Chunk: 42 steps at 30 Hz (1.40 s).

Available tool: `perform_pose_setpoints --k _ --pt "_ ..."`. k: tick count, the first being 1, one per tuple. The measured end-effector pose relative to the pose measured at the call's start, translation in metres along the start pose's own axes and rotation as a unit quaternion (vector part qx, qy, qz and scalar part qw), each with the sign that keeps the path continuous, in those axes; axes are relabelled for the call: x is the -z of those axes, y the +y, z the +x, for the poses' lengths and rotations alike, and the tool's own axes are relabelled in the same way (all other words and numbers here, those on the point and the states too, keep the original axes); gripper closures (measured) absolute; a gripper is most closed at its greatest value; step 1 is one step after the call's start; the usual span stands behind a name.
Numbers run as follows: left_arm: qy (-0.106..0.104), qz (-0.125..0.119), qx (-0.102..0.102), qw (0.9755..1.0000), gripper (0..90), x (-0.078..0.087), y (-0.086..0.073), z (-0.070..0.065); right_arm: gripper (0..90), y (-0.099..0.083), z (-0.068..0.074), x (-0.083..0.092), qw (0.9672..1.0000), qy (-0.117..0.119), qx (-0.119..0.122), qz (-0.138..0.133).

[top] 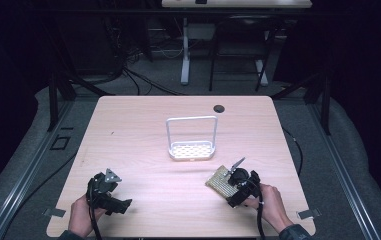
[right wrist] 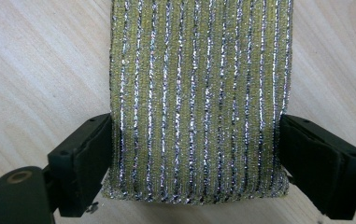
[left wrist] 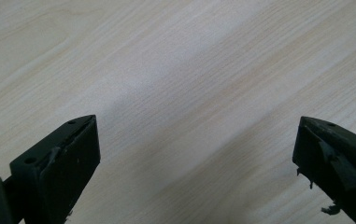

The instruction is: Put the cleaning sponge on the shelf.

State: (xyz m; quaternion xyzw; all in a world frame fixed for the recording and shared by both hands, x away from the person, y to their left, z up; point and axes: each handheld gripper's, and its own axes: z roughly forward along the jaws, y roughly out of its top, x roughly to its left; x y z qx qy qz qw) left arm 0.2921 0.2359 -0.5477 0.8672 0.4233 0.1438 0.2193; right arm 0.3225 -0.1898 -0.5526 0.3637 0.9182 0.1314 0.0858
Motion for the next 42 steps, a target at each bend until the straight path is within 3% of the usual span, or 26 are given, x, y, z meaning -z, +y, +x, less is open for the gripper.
perform_pose_setpoints --k 22,38,42 --pt "0.004 -0.002 0.001 1.0 1.1 0.0 0.0 -0.001 32.2 -0.003 -0.002 0.006 0.9997 -0.014 0.004 -0.018" --pt "0.0 0.001 -0.001 1.0 1.4 -0.001 0.001 -0.002 33.5 0.0 0.001 0.025 0.9981 -0.015 0.001 -0.059" --pt "0.002 -0.001 -0.005 1.0 1.6 0.0 0.001 -0.003 33.5 0.002 0.004 0.029 0.9976 -0.022 0.011 -0.065"
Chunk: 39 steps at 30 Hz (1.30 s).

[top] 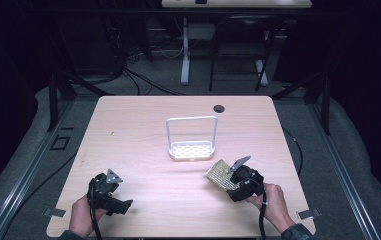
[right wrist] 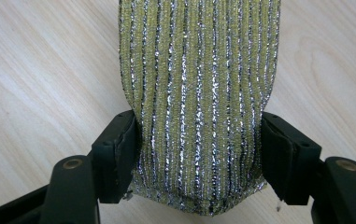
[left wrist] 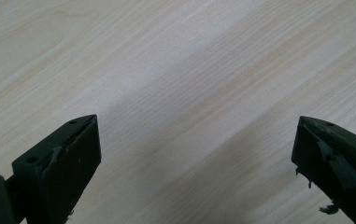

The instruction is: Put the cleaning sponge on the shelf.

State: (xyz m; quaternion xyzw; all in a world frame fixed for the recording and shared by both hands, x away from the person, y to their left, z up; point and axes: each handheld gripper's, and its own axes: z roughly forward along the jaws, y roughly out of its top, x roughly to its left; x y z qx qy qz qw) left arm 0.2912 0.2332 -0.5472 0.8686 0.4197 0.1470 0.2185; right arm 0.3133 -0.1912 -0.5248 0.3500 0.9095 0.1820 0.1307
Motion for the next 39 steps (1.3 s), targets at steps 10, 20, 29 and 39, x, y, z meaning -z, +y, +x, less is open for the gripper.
perform_pose_setpoints --k 10,20,29,39 --pt "0.002 0.003 0.002 1.0 1.6 -0.001 -0.001 0.0 33.6 0.006 0.003 0.006 0.9999 -0.001 0.003 -0.016" --pt "0.003 0.002 0.003 1.0 1.6 -0.001 -0.001 0.0 33.6 0.017 0.009 0.008 0.9995 -0.002 0.014 -0.028" --pt "0.002 0.001 0.0 1.0 1.6 -0.001 -0.001 0.0 33.6 0.03 0.013 0.008 0.9992 -0.002 0.02 -0.034" --pt "0.003 -0.004 -0.004 1.0 1.6 0.0 -0.001 -0.001 33.6 0.042 0.016 0.006 0.999 -0.001 0.022 -0.04"
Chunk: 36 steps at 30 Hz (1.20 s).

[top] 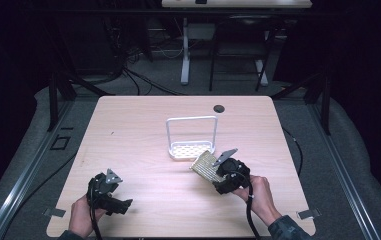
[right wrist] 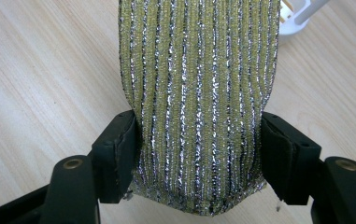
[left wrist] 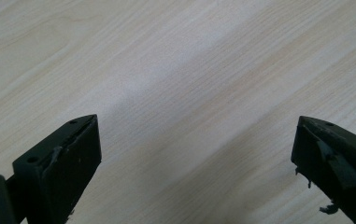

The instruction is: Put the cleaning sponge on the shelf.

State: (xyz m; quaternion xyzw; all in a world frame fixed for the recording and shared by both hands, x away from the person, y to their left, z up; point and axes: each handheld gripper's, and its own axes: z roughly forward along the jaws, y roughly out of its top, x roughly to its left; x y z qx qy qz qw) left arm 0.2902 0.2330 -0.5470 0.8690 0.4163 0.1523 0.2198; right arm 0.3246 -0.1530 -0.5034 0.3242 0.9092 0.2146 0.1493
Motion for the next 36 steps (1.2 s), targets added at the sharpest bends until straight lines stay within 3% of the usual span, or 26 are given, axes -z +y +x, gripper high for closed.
perform_pose_setpoints --k 20,36 --pt "-0.003 -0.002 0.0 1.0 1.7 0.0 0.0 0.0 34.5 0.025 0.002 -0.009 0.9999 0.002 0.011 -0.011" --pt "-0.007 -0.005 0.0 1.0 1.2 0.001 0.0 0.001 37.6 0.033 -0.002 -0.015 0.9997 -0.021 -0.01 -0.012"
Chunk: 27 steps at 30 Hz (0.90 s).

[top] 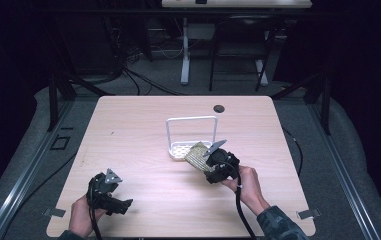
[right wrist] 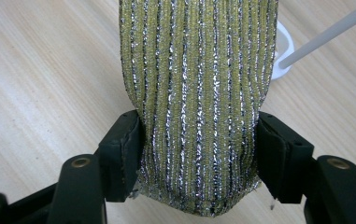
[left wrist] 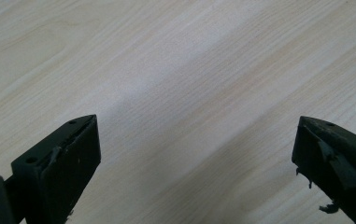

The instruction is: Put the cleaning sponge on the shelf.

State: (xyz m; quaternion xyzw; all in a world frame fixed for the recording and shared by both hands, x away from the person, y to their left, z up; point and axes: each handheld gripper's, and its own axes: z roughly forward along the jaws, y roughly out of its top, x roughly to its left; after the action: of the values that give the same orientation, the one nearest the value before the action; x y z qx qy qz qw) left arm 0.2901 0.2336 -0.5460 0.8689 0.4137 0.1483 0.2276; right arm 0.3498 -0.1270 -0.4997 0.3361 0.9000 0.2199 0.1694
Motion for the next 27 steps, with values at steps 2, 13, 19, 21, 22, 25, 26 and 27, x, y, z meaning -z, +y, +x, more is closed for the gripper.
perform_pose_setpoints --k 2,13,19,21,22,25,26,27 --pt "0.003 0.0 0.0 1.0 1.3 0.0 0.0 -0.001 38.0 0.001 0.0 0.0 1.0 -0.003 -0.001 0.001" --pt "0.0 0.001 -0.002 1.0 1.4 0.0 0.0 -0.001 38.7 0.009 -0.002 -0.003 0.9998 -0.007 -0.011 -0.015" --pt "0.0 0.0 -0.002 1.0 1.5 0.0 0.0 -0.001 38.8 0.011 -0.003 -0.004 0.9996 0.001 -0.019 -0.021" --pt "0.0 -0.001 0.0 1.0 1.7 -0.001 0.0 -0.001 38.9 0.011 -0.003 -0.004 0.9996 0.0 -0.018 -0.022" --pt "0.002 -0.001 0.001 1.0 1.7 -0.001 0.0 -0.001 38.9 0.011 -0.003 -0.004 0.9996 -0.002 -0.017 -0.023" --pt "0.0 0.001 0.001 1.0 1.7 -0.001 0.001 -0.001 39.0 0.012 -0.003 -0.005 0.9995 -0.006 -0.017 -0.025" --pt "-0.001 0.001 0.001 1.0 1.7 -0.001 0.001 -0.002 39.0 0.012 -0.003 -0.005 0.9996 -0.006 -0.016 -0.024" --pt "-0.001 0.001 0.0 1.0 1.7 -0.001 0.001 -0.002 39.0 0.013 -0.002 -0.005 0.9995 -0.005 -0.018 -0.026"
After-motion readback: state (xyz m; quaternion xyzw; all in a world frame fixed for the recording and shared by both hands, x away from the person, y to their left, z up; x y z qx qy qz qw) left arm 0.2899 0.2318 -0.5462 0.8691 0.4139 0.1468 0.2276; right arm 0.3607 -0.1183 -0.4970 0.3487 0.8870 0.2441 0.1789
